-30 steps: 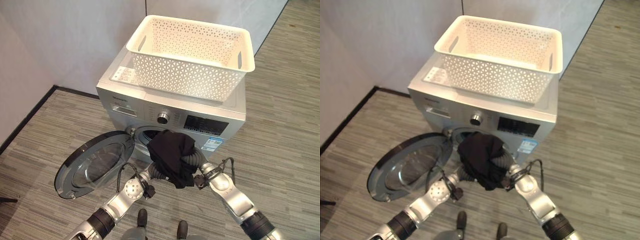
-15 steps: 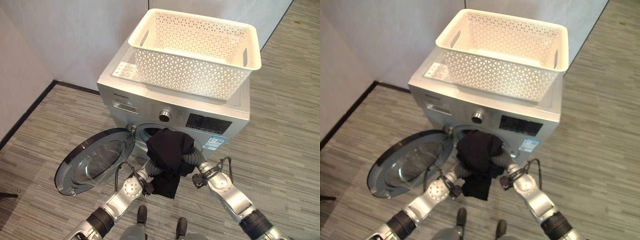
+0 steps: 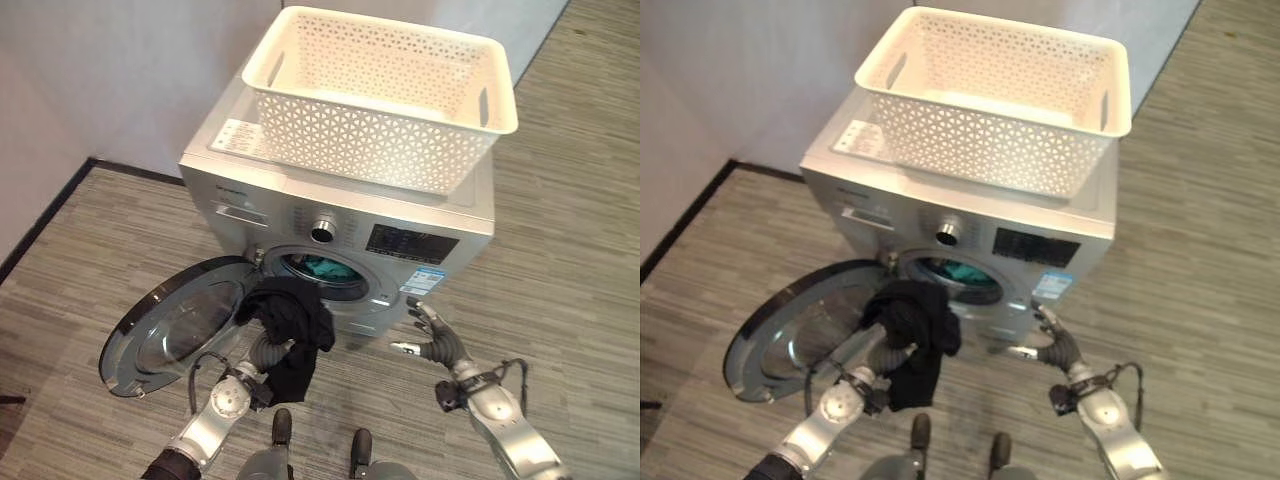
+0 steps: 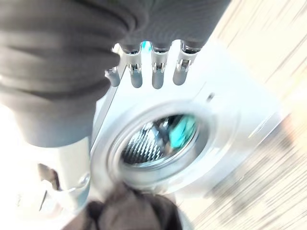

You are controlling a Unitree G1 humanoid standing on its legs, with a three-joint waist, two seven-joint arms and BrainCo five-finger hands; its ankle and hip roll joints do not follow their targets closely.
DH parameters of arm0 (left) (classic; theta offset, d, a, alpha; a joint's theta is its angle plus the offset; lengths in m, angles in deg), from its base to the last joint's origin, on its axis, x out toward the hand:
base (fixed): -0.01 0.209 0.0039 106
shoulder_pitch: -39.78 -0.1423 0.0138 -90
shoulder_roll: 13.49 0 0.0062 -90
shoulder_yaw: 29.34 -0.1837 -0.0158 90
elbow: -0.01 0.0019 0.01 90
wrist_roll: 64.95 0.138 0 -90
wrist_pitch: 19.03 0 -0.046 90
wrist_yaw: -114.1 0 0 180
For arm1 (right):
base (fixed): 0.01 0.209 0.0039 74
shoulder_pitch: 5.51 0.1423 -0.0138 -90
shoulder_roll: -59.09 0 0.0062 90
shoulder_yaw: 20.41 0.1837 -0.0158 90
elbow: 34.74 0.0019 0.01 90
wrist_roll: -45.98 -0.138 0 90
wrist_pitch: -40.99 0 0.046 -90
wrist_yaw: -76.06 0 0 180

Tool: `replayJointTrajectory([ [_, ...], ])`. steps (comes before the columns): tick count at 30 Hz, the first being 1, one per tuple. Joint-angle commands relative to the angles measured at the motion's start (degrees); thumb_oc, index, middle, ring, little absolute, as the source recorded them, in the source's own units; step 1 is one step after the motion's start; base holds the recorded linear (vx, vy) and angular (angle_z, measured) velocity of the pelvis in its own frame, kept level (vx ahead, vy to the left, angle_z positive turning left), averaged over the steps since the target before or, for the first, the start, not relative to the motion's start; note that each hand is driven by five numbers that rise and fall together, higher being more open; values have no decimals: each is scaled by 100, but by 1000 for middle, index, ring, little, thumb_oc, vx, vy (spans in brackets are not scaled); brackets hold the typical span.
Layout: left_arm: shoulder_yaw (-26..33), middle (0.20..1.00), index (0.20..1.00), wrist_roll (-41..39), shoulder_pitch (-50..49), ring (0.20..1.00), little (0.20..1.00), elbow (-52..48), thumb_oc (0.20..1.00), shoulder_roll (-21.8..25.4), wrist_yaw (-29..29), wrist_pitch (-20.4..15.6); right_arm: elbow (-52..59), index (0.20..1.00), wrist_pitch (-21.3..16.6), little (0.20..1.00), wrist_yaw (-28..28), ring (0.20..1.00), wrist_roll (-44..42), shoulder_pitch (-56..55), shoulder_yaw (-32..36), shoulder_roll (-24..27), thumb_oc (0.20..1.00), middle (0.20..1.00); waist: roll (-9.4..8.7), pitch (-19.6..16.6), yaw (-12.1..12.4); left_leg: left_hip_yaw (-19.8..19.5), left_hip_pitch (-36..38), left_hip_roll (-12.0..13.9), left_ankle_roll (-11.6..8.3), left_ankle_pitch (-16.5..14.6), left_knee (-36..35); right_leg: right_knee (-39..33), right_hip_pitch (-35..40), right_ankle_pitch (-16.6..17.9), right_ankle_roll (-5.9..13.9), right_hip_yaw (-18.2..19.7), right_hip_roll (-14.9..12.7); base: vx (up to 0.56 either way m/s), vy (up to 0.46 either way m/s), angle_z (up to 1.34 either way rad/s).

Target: Grab the laundry basket,head to the washer,open it,put in the laundry and shut it.

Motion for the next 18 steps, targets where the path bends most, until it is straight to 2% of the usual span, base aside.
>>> replayJointTrajectory([
  [1,44,200,200,74,284,200,200,83,200,-59,167,-344,-118,1000,-4,1000,-261,1000,512,335,-69,57,1000,1000,-131,-290,98,213,326,-333,317,-812,33,607,41,-439,368,158,-154,58,93,-20],
  [5,13,200,200,30,177,200,200,163,200,25,425,-388,-1328,1000,155,1000,-309,1000,1205,153,-63,-264,1000,1000,-110,-344,90,184,446,-410,420,-906,63,999,-3,-449,410,196,-254,60,119,-10],
  [6,-87,200,200,52,205,200,200,266,200,13,512,-395,-2189,1000,193,1000,-188,1000,1338,225,-142,-462,1000,1000,-83,-328,81,107,499,-431,477,-934,111,1393,-116,-455,413,276,-229,30,95,2],
  [9,-85,200,200,51,207,200,200,266,200,14,512,-396,-2197,1000,188,1000,-185,1000,1337,230,-145,-464,1000,1000,-86,-334,82,110,490,-433,477,-934,112,1405,-131,-461,413,280,-232,31,60,6],
  [10,-259,200,200,80,363,200,200,835,200,-199,475,-409,-4521,1000,241,1000,263,1000,1518,758,-469,-851,1000,1000,116,-185,-83,-120,667,-349,553,-1006,192,2147,-861,-476,359,933,33,103,101,-14],
  [11,-315,200,200,72,469,200,200,1051,200,-302,449,-424,-5357,1000,281,1000,342,1000,1507,903,-540,-882,1000,1000,177,-129,-153,-194,699,-322,531,-1056,218,1787,-1117,-339,398,1184,-55,106,103,-28],
  [12,-311,200,200,73,484,200,200,1065,200,-309,445,-431,-5400,1000,257,1000,353,1000,1501,935,-548,-885,1000,1000,187,-115,-155,-194,703,-314,532,-1066,223,1760,-1097,-326,399,1181,-47,104,-56,-20],
  [13,-348,200,200,-52,610,200,200,1262,200,-488,422,-411,-6111,1000,311,1000,371,1000,1452,1000,-576,-966,1000,1000,182,-83,-225,-363,782,-360,529,-1163,268,1301,-1326,-21,494,1544,-183,120,-54,31],
  [15,-411,200,200,-87,725,200,200,1299,200,-559,441,-436,-6707,1000,318,1000,364,1000,1308,1068,-529,-1032,1000,1000,179,-59,-297,-547,906,-421,524,-1272,309,924,-1432,285,600,1818,-272,133,-72,78],
  [18,-497,200,200,-132,833,200,200,1359,200,-619,477,-428,-7199,1000,307,1000,360,1000,1171,1196,-456,-1064,1000,1000,148,-47,-297,-700,1057,-475,503,-1390,371,607,-1447,655,706,1671,-460,103,-100,83],
])
